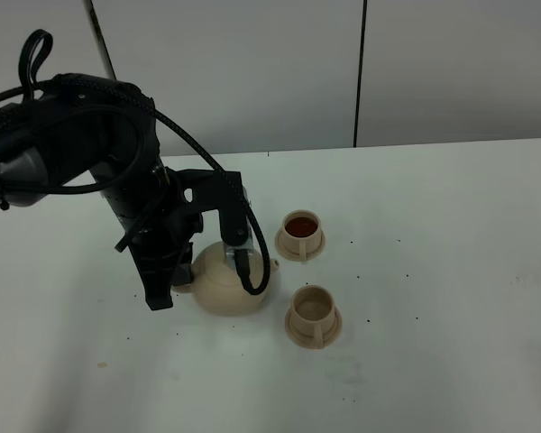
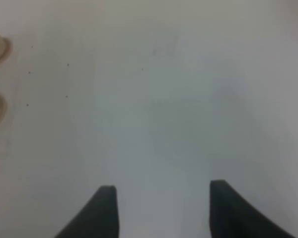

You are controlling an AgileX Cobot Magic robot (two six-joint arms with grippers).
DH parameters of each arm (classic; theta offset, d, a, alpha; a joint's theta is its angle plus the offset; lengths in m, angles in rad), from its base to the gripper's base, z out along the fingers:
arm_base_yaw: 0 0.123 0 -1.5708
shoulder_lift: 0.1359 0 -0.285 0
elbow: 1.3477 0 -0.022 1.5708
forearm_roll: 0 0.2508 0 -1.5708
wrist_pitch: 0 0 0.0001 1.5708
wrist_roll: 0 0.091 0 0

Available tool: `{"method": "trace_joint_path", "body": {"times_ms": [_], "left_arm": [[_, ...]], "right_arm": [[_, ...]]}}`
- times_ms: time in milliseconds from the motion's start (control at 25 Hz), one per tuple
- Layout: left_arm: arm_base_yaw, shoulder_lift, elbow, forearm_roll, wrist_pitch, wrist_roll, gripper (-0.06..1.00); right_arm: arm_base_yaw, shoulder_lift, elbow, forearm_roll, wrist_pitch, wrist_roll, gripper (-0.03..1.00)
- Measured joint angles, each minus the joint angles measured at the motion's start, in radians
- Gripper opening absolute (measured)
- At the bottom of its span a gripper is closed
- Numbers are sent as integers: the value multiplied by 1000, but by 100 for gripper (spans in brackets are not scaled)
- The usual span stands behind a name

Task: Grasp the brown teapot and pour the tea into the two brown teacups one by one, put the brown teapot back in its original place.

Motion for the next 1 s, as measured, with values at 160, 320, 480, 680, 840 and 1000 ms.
{"method": "trace_joint_path", "body": {"times_ms": [160, 320, 480, 680, 840, 1000], "left_arm": [[5, -1, 2, 26, -58, 32, 17], [6, -1, 3, 35, -122, 108, 17], [6, -1, 4, 50, -154, 185, 17], [6, -1, 5, 65, -180, 274, 17], [6, 0, 5, 74, -199, 336, 17], [-4, 12, 5, 85, -226, 370, 17]], "right_arm": [[0, 0, 0, 0, 0, 0, 41], [0, 0, 0, 0, 0, 0, 41], [0, 0, 0, 0, 0, 0, 41], [0, 0, 0, 0, 0, 0, 41], [0, 0, 0, 0, 0, 0, 41], [0, 0, 0, 0, 0, 0, 41]]}}
